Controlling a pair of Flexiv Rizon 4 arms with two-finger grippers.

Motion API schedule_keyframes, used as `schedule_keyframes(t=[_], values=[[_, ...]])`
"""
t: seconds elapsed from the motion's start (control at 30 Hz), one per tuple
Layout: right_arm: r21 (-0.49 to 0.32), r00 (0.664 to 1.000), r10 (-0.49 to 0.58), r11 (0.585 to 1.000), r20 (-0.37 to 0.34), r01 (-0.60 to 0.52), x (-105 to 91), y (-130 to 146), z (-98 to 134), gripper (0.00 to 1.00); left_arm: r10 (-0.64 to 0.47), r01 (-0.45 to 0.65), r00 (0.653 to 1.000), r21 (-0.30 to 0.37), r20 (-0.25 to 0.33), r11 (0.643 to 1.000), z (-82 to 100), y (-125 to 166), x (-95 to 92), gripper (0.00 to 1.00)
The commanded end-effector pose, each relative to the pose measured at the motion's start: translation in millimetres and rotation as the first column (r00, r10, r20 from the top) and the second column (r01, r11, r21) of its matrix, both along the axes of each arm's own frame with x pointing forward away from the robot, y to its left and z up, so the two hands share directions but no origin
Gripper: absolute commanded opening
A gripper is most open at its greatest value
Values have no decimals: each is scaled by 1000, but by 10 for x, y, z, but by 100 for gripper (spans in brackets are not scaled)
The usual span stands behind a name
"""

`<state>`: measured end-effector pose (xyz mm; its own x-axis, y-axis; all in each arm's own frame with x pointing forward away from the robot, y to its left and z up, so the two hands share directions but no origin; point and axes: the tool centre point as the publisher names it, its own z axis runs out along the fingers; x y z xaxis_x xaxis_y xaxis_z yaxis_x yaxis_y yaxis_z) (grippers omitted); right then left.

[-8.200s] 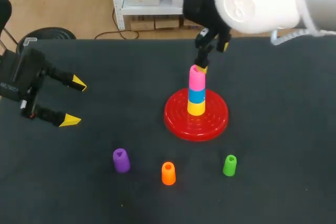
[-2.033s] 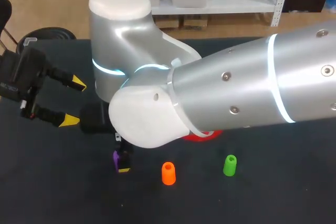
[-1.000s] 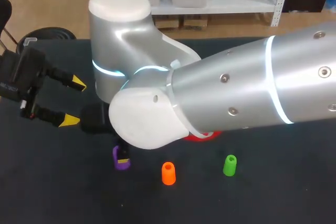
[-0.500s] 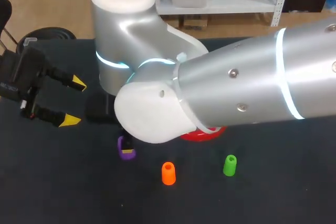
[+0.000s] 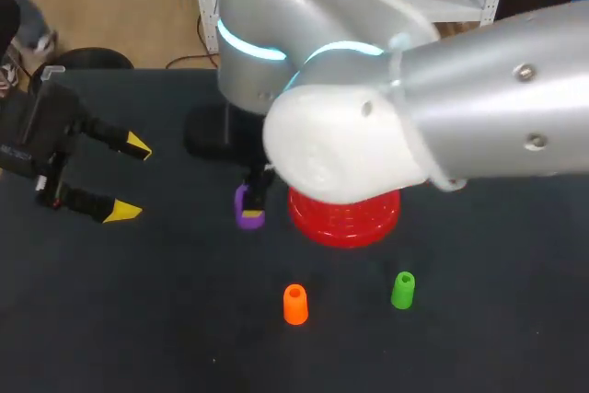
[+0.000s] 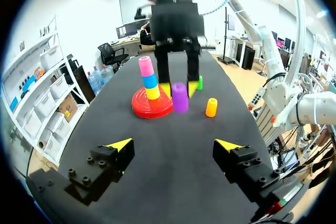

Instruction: Pick up and stack the cylinders on the red base in this order: pink,purple,orange,green

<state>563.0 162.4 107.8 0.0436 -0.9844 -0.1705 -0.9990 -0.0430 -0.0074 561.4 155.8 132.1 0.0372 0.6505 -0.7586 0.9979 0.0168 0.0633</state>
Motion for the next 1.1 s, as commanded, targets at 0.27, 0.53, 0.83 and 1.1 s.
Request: schedule_keyframes(t=[0.27,0.53,0.83,1.1], values=[[-11,995,-65,998,78,66,322,-543,962,0,1,-1,1000,-2,3,1000,-12,1,-2,100],[-52,984,-154,986,88,159,573,-854,1195,0,1,-1,1000,-2,3,1000,-12,1,-2,100],[-23,975,-220,975,43,221,758,-1105,1113,0,1,-1,1000,-2,3,1000,-12,1,-2,100],[-34,966,-257,966,17,258,814,-1222,934,0,1,-1,1000,-2,3,1000,-12,1,-2,100]])
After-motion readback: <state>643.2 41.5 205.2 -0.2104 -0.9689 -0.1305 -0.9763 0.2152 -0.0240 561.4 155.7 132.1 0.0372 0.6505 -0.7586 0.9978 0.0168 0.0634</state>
